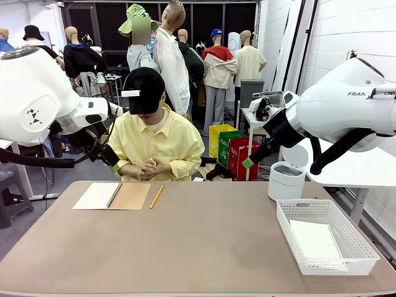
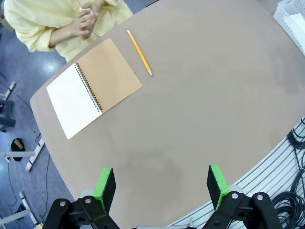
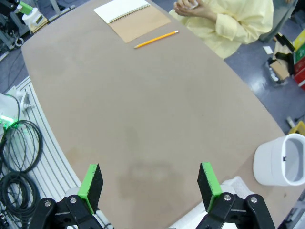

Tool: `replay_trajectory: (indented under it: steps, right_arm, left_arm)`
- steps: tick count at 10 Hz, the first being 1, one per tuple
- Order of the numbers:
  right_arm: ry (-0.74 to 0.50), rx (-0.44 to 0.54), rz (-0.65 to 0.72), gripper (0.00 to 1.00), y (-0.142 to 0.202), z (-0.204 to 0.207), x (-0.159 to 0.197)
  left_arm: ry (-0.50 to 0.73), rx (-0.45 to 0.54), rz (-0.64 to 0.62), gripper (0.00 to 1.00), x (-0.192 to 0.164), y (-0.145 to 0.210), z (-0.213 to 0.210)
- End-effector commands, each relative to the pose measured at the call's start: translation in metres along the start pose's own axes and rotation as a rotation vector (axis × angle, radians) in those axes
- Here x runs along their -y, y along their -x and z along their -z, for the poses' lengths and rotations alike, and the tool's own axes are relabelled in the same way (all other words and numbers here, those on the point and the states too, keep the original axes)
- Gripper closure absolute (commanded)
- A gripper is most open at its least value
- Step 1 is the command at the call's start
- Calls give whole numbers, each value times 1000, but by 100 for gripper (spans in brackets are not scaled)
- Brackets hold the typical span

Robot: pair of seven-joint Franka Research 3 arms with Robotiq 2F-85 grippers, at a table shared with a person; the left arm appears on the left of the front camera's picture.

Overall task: Sort the paper based on its condition.
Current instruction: If a person hands you a paper, place it in the Organizing basket , and if it's crumpled, put it in the Trash can.

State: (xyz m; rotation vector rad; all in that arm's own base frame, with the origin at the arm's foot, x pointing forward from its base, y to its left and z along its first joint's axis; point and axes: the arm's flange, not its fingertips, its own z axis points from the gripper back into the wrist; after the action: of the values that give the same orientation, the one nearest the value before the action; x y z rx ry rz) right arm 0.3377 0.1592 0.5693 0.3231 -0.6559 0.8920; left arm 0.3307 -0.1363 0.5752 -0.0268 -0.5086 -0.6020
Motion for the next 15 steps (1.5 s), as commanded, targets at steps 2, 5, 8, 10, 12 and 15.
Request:
replay_trajectory:
  steps: [2, 5, 8, 10, 12, 15]
  right_arm:
    - [1, -1, -1, 0, 0, 0, 0]
    - [1, -1, -1, 0, 0, 0, 0]
    - [1, -1, -1, 0, 0, 0, 0]
    - [1, -1, -1, 0, 0, 0, 0]
    - [1, -1, -1, 0, 0, 0, 0]
    - [1, -1, -1, 0, 0, 0, 0]
  left_arm:
    - [3, 9, -1, 0, -1, 1, 1]
    - [3, 9, -1, 0, -1, 1, 1]
    - [3, 9, -1, 0, -1, 1, 1]
    - [3, 9, -1, 0, -1, 1, 1]
    - [3, 9, -1, 0, -1, 1, 1]
    - [3, 9, -1, 0, -1, 1, 1]
